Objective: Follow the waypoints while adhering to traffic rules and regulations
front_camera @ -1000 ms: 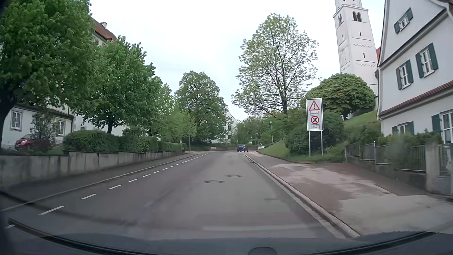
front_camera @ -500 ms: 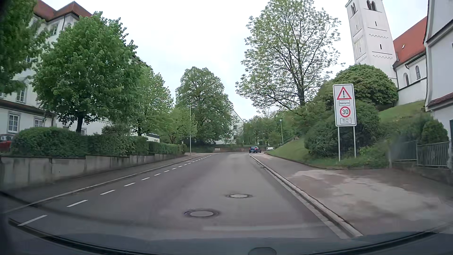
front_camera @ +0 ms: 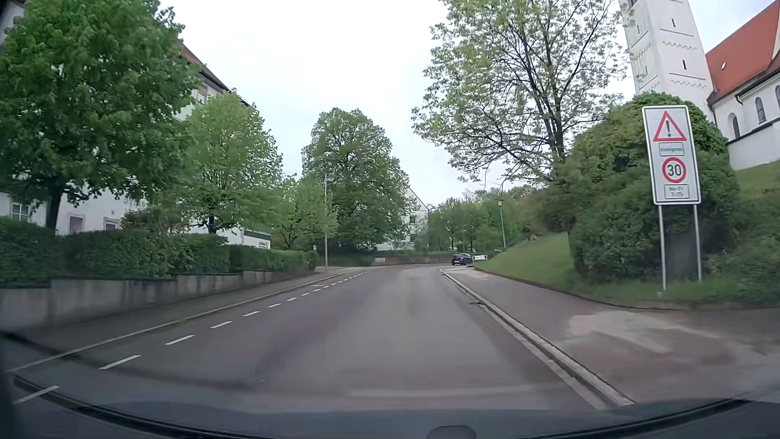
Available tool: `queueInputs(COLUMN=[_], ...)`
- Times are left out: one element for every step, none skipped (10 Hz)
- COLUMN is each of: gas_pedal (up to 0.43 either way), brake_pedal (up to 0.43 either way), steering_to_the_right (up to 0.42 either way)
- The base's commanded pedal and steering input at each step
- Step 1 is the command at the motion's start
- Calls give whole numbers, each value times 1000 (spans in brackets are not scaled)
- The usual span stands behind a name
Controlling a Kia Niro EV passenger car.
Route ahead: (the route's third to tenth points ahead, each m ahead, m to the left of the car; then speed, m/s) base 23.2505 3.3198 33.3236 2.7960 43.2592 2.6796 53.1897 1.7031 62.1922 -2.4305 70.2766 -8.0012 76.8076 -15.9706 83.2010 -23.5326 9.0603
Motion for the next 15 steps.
queueInputs(gas_pedal=[47, 59, 59, 59, 59, 79, 87, 87, 98, 130, 130, 130, 130, 130, 130], brake_pedal=[0, 0, 0, 0, 0, 0, 0, 0, 0, 0, 0, 0, 0, 0, 0], steering_to_the_right=[-10, -9, -6, -5, -4, -2, 1, 3, 4, 4, 4, 4, 4, 4, 4])
